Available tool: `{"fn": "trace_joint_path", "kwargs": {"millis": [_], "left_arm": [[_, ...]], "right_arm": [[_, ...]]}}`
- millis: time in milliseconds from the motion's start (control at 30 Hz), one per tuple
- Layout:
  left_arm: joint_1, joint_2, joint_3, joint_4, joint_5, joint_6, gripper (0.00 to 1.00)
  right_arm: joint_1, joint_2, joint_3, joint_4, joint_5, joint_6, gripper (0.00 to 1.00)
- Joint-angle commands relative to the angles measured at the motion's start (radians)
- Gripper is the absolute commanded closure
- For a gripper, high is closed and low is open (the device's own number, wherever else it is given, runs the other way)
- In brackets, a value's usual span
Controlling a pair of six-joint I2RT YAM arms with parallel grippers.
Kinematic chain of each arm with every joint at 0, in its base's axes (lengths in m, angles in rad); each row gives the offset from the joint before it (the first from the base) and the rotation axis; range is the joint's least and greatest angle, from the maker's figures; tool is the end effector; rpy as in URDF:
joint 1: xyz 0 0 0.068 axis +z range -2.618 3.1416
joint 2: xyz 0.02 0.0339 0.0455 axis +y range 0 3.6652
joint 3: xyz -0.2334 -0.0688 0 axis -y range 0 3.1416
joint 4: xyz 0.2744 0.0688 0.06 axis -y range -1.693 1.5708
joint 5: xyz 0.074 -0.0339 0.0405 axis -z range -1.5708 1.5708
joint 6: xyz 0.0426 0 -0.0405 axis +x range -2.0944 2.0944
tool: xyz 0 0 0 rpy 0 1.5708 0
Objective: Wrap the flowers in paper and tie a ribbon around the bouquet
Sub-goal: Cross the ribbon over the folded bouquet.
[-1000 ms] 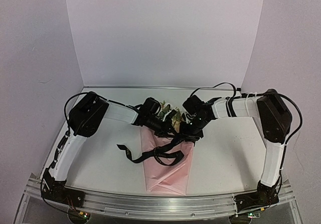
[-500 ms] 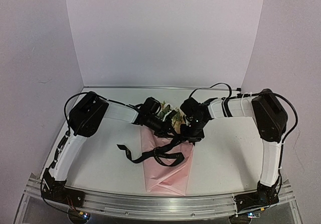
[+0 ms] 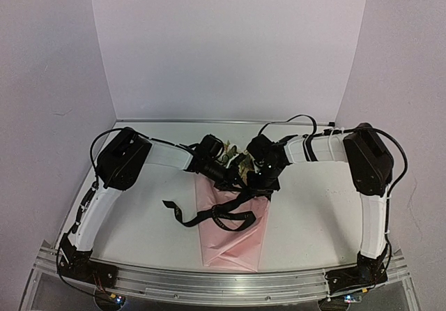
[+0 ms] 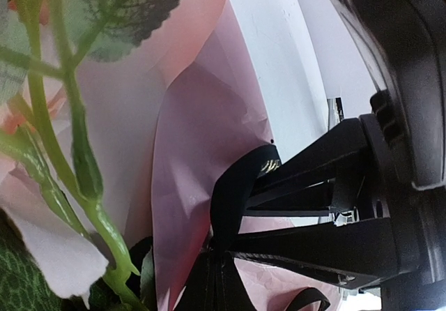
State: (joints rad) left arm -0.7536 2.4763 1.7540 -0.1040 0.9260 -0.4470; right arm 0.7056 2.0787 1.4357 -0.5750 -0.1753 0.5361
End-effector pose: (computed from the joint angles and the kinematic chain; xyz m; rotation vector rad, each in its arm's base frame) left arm 0.3535 -0.3784 0.0479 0.8854 2.4575 -1.6216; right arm 0.3219 0.2840 0.0921 -0.2920 2.8982 0.5102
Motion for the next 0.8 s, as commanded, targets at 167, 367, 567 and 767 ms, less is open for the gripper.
{"fn": "trace_joint_path", "kwargs": {"millis": [167, 367, 567, 767], "left_arm": [[0.008, 0.060, -0.009, -0.084, -0.024, 0.010, 1.00], [0.022, 0.055, -0.015, -0.083, -0.024, 0.011, 1.00], [0.029, 0.055, -0.019, -0.081, -0.024, 0.010, 1.00], [0.030, 0.056, -0.020, -0.080, -0.031, 0.010, 1.00]], "right_arm": [[0.005, 0.008, 0.041, 0.010, -0.032, -0.035, 0.99], [0.005, -0.055, 0.006, 0.010, 0.007, -0.057, 1.00], [0.005, -0.120, -0.043, 0.011, 0.048, -0.067, 1.00], [0.003, -0.172, -0.092, 0.013, 0.076, -0.075, 1.00]]}}
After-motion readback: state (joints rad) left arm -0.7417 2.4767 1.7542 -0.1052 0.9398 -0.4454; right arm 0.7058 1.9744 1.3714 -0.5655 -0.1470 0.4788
